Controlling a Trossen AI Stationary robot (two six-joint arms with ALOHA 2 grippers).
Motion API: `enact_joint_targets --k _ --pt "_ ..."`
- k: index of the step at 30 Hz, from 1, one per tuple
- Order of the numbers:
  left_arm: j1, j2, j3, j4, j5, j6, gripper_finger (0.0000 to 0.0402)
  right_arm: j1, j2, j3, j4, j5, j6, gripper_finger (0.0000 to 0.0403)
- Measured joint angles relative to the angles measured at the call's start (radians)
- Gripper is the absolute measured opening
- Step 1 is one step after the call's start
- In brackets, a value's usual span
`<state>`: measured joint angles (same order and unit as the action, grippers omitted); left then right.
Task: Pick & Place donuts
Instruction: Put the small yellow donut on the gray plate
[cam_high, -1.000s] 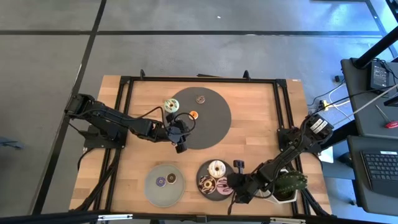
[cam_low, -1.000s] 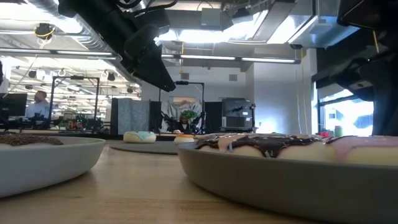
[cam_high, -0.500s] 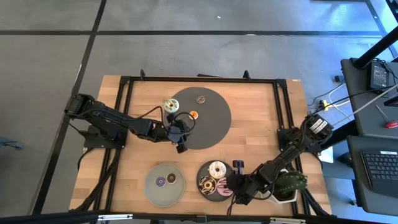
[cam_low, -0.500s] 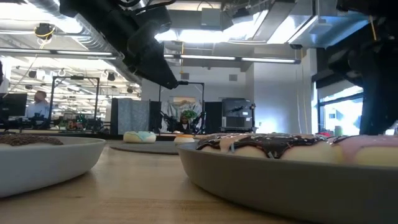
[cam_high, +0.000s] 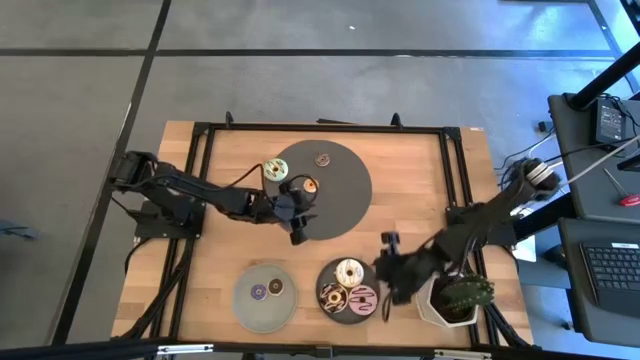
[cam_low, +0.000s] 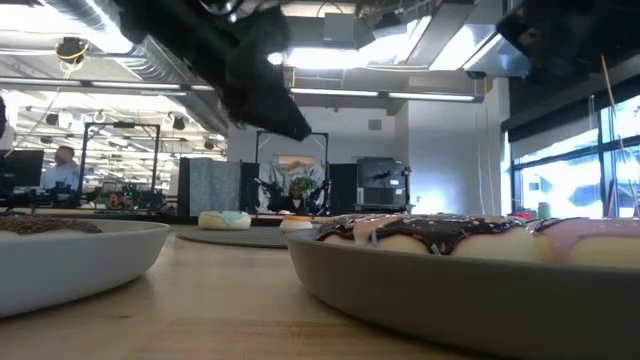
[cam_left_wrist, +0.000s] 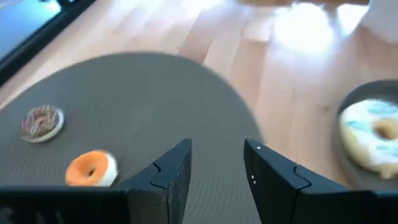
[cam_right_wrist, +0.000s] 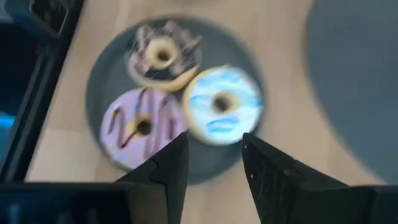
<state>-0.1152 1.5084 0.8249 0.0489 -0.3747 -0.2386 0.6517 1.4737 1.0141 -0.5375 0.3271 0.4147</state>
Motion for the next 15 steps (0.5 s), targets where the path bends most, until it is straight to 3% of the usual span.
enact_joint_targets --k 8,11,15 --pt "0.122 0.07 0.0 0.008 -0.011 0.196 0.0143 -0.126 -0.26 -0.237 0.27 -0.01 -0.165 0.0149" --pt "0.181 0.092 0.0 0.008 0.02 0.215 0.0143 -0.176 -0.318 -0.32 0.411 -0.016 -0.223 0.0149" --pt "0.251 0.136 0.0 0.007 0.063 0.225 0.0143 -0.235 -0.346 -0.397 0.55 -0.106 -0.296 0.0149"
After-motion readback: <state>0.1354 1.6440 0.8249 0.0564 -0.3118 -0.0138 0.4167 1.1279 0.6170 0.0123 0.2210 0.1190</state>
